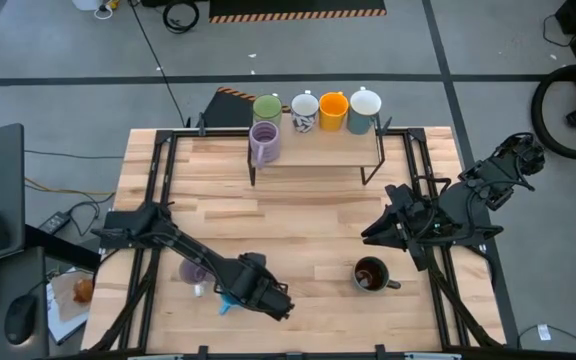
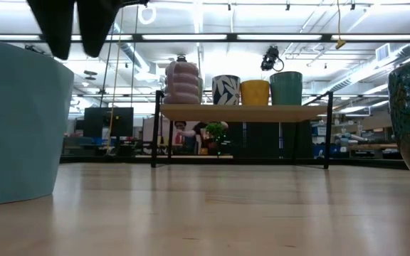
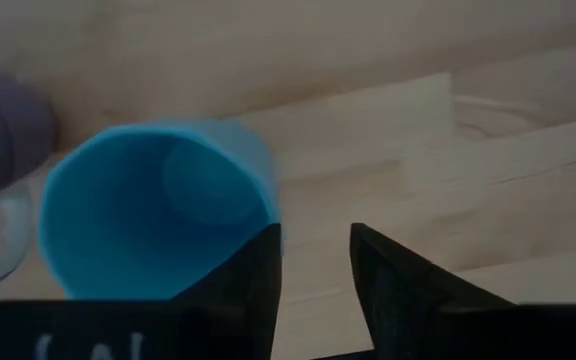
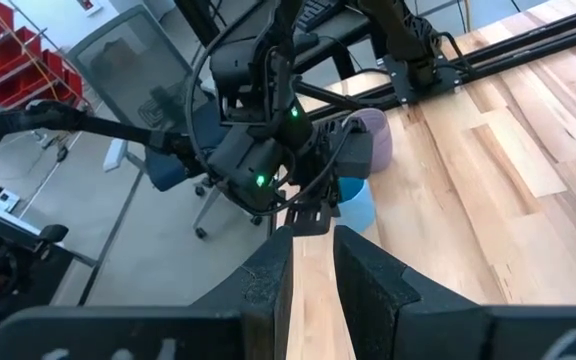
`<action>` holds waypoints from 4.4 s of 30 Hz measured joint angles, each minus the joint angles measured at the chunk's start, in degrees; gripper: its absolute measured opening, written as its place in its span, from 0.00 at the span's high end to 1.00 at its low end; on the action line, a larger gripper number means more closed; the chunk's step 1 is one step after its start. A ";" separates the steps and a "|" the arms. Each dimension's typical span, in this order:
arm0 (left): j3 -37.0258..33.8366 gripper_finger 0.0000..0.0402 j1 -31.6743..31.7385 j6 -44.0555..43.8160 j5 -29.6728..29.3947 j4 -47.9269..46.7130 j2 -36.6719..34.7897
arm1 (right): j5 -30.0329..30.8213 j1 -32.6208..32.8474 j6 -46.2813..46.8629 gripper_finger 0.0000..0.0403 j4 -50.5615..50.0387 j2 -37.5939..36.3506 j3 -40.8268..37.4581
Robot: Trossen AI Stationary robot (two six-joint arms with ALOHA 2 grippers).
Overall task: Place coffee mugs
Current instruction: Put the blue mug on the shelf
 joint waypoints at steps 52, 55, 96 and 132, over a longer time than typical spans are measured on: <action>-5.84 0.90 -0.86 71.30 9.37 11.45 -0.11 | -0.94 0.00 -1.55 0.80 -0.05 0.00 -0.02; -5.84 0.90 -2.80 81.49 9.15 11.33 -0.09 | -0.82 0.00 -1.51 0.80 0.12 0.00 -0.02; -5.70 0.63 -11.13 36.85 0.93 22.28 -4.77 | 1.86 0.02 0.28 0.80 1.29 0.00 -0.02; -5.70 0.88 -11.72 46.02 -2.72 19.19 1.67 | 1.09 -1.11 0.74 0.80 1.18 -0.02 -0.01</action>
